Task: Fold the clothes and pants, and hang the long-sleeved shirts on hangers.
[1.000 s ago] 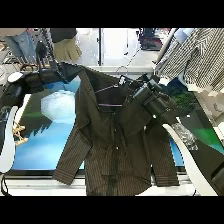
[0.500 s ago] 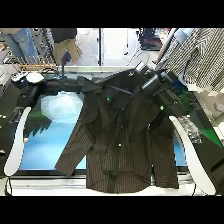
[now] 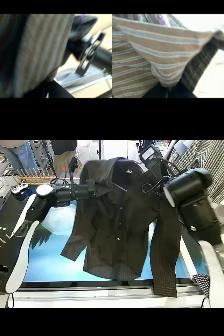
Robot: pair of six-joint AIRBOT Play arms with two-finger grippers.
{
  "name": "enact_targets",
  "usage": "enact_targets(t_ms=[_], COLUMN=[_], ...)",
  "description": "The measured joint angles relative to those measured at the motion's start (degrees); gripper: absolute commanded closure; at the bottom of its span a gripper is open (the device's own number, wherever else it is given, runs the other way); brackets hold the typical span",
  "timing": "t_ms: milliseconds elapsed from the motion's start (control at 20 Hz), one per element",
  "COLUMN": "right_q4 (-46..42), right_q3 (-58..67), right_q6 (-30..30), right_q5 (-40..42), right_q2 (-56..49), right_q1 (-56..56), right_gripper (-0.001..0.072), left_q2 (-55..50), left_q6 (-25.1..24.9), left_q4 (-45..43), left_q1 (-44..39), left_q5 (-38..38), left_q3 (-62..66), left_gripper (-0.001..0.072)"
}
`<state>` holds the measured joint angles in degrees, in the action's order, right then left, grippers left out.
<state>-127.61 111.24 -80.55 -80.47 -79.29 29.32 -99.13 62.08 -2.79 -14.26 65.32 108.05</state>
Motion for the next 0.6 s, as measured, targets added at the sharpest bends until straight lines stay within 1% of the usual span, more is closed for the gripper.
enact_targets(t_ms=[200,300,350,400,450,600], right_q4=[3.5,4.0,3.8,3.4,2.9,2.0], right_q3=[0.2,0.2,0.2,0.2,0.2,0.3], right_q6=[-3.0,-5.4,-7.2,-8.8,-10.7,-15.8], right_q5=[1.0,2.0,2.5,2.9,3.6,4.4], right_q2=[2.1,2.3,2.3,2.3,2.3,2.4], right_q1=[0.8,0.9,1.0,1.0,1.0,1.0], right_gripper=[0.0690,0.0690,0.0690,0.0690,0.0690,0.0690], left_q2=[4.5,6.3,7.0,7.3,7.6,8.1], left_q6=[-1.0,0.2,1.3,2.1,2.8,4.0], left_q4=[2.2,-1.1,-4.1,-7.3,-11.3,-19.1], left_q1=[-0.6,-1.2,-1.5,-1.8,-2.1,-2.6], left_q5=[-0.9,-1.7,-2.0,-2.1,-1.7,-2.8], left_q3=[0.0,0.0,0.0,0.0,0.0,-0.1], left_gripper=[0.0693,0.0690,0.0604,0.0282,0.0074,0.0065])
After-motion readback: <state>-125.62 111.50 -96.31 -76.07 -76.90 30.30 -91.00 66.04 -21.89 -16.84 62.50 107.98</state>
